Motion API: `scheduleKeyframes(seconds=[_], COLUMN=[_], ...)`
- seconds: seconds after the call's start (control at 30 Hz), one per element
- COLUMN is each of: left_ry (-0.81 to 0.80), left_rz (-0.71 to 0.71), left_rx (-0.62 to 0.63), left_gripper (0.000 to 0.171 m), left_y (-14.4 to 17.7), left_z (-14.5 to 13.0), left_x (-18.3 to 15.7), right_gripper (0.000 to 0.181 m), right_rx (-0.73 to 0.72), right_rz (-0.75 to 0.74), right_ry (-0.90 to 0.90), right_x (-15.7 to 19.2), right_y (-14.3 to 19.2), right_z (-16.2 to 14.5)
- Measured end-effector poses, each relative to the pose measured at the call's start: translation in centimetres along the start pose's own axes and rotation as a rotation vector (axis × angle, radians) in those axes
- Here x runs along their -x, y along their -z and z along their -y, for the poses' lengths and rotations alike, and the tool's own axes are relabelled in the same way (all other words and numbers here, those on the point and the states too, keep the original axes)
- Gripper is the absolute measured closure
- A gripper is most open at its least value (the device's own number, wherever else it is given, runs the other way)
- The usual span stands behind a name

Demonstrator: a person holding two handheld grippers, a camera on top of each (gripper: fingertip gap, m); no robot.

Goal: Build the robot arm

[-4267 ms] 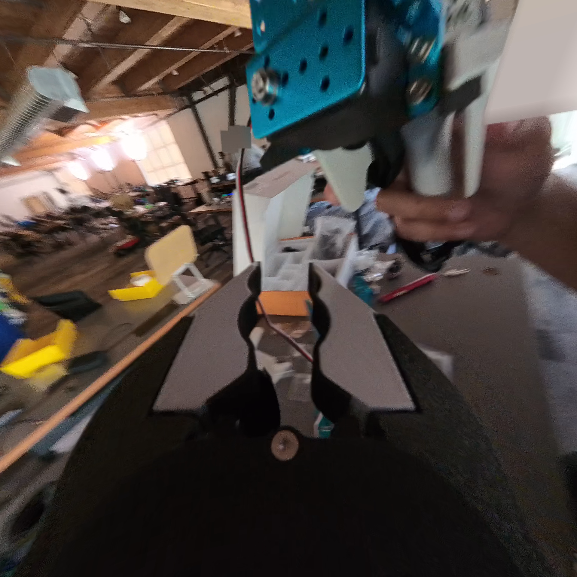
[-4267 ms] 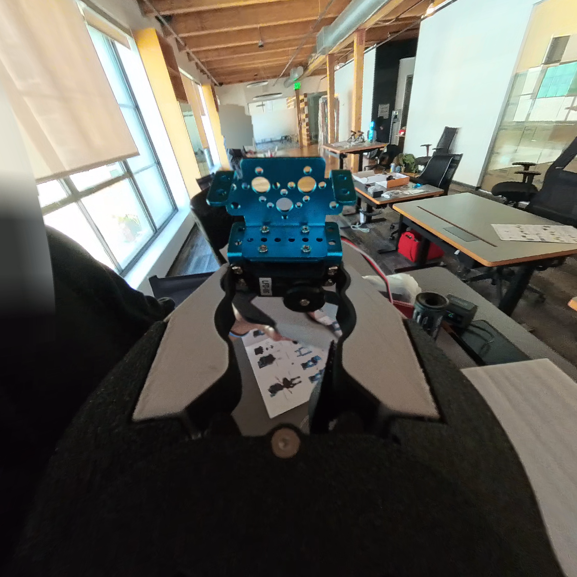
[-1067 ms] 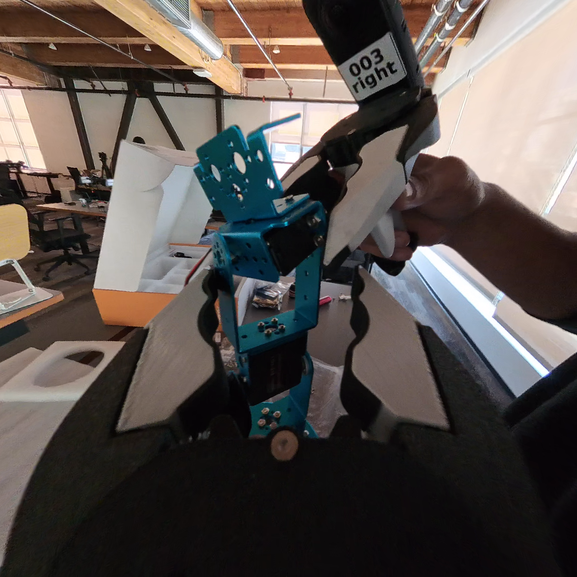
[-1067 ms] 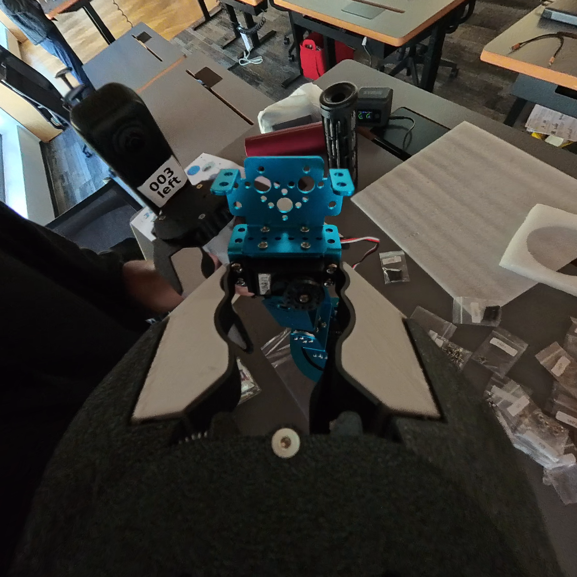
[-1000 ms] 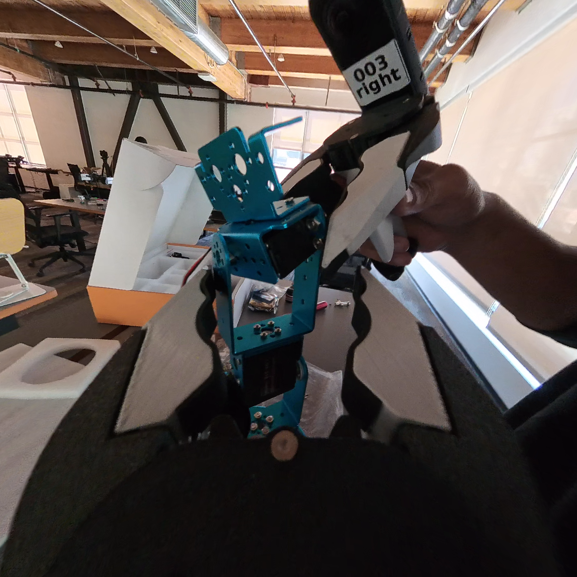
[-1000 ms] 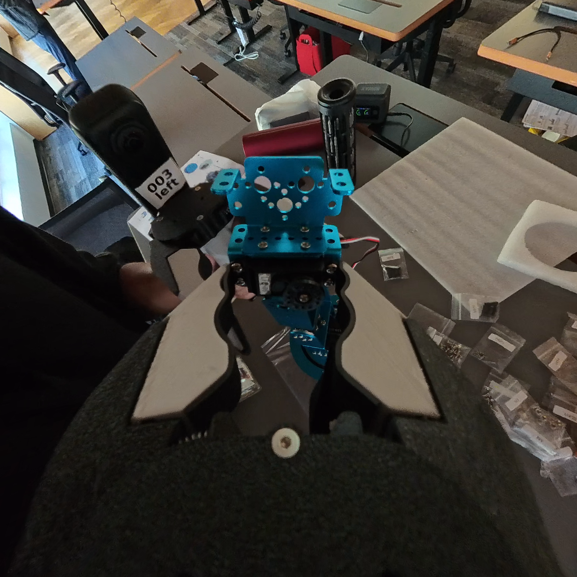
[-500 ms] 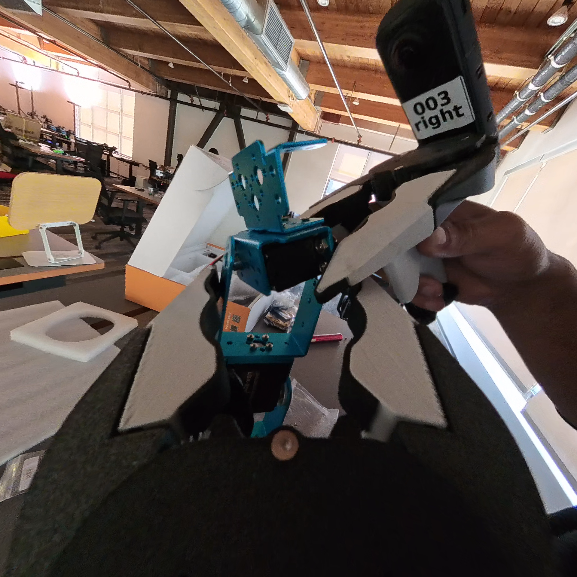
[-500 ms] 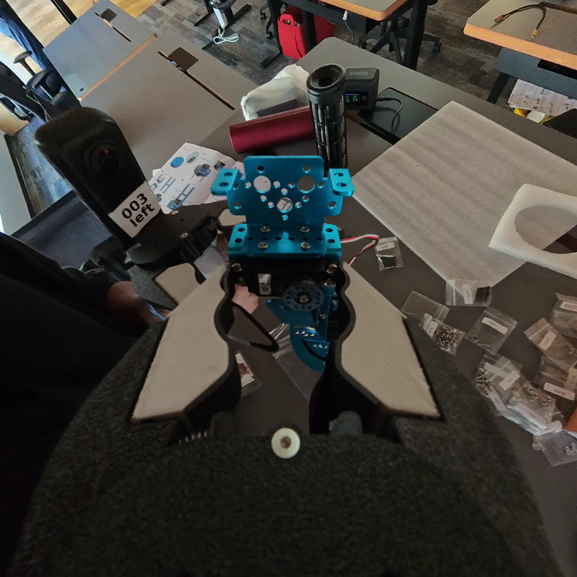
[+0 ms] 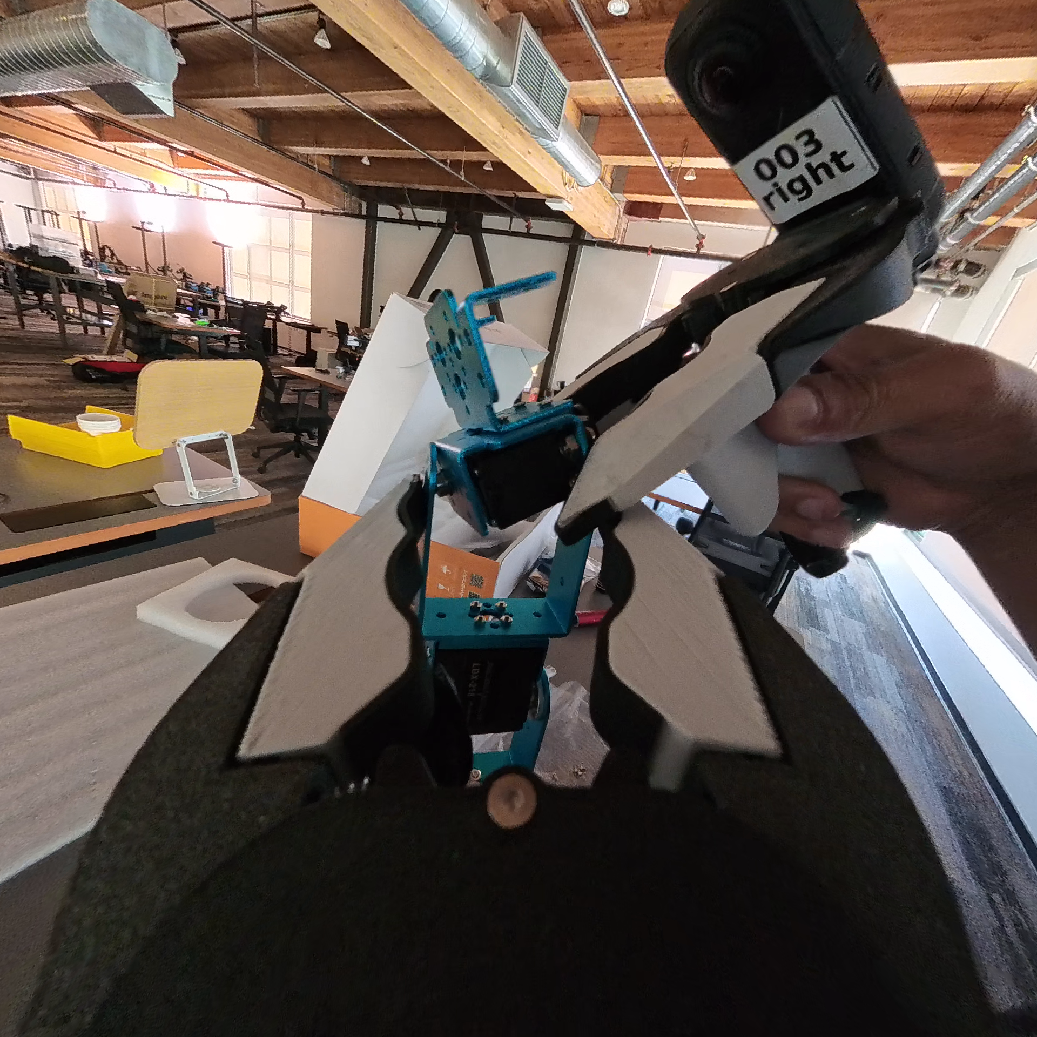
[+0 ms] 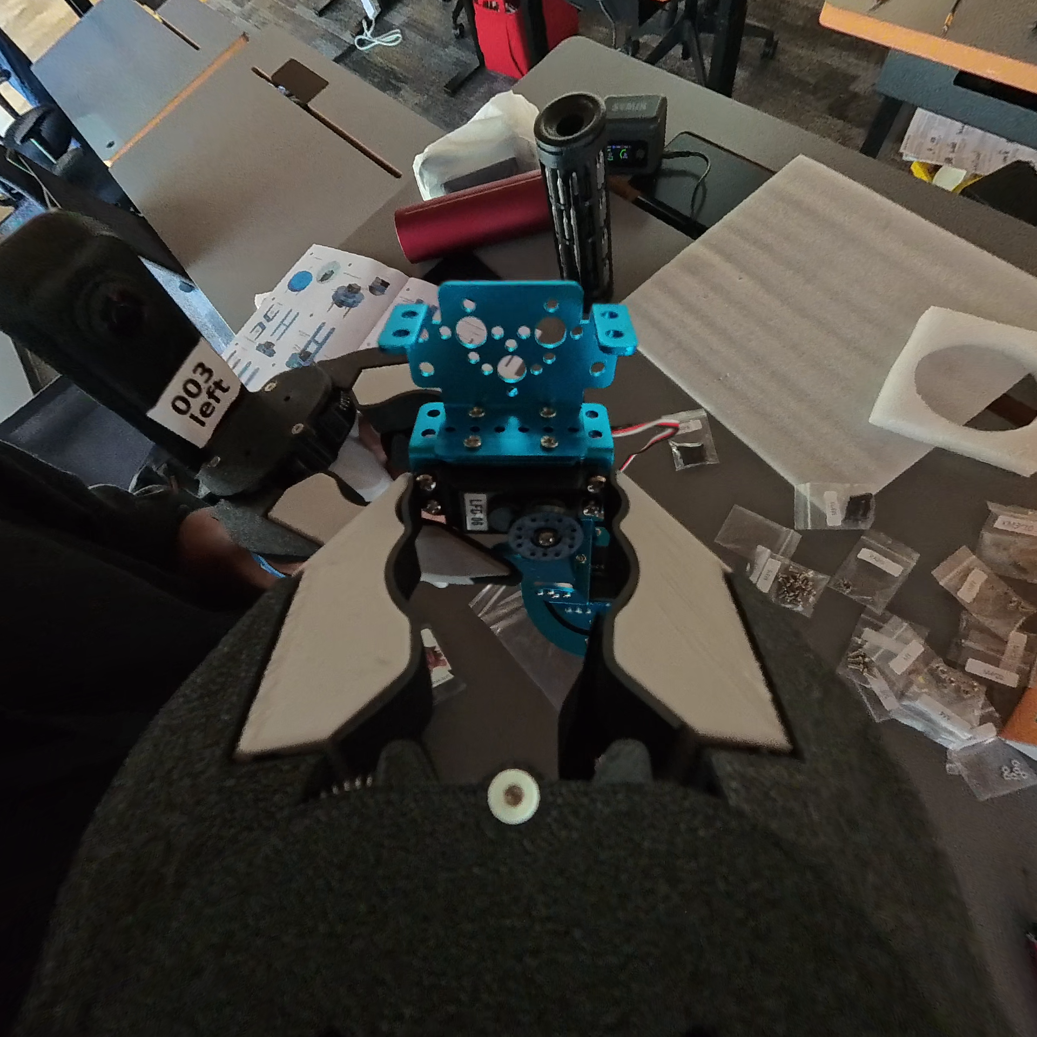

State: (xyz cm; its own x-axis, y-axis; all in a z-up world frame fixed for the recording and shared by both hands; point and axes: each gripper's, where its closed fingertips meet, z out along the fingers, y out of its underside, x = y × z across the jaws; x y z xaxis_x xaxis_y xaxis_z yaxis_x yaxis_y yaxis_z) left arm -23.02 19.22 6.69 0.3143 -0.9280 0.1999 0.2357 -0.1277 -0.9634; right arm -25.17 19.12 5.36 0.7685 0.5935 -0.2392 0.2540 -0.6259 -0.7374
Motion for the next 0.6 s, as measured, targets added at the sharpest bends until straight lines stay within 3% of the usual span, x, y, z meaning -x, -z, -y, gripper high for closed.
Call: scheduleKeyframes(seconds=[0.6], left_ry=[-0.052], left_rz=[-0.028], left_rx=[-0.010], left_gripper=[0.111], left_y=[0.21], left_z=[-0.11], left_x=[-0.58], right_gripper=[0.118], right_rx=[-0.045], right_rz=[0.002], right_ry=[0.043], right_x=[0.14], right_y=[0.32], right_z=[-0.25])
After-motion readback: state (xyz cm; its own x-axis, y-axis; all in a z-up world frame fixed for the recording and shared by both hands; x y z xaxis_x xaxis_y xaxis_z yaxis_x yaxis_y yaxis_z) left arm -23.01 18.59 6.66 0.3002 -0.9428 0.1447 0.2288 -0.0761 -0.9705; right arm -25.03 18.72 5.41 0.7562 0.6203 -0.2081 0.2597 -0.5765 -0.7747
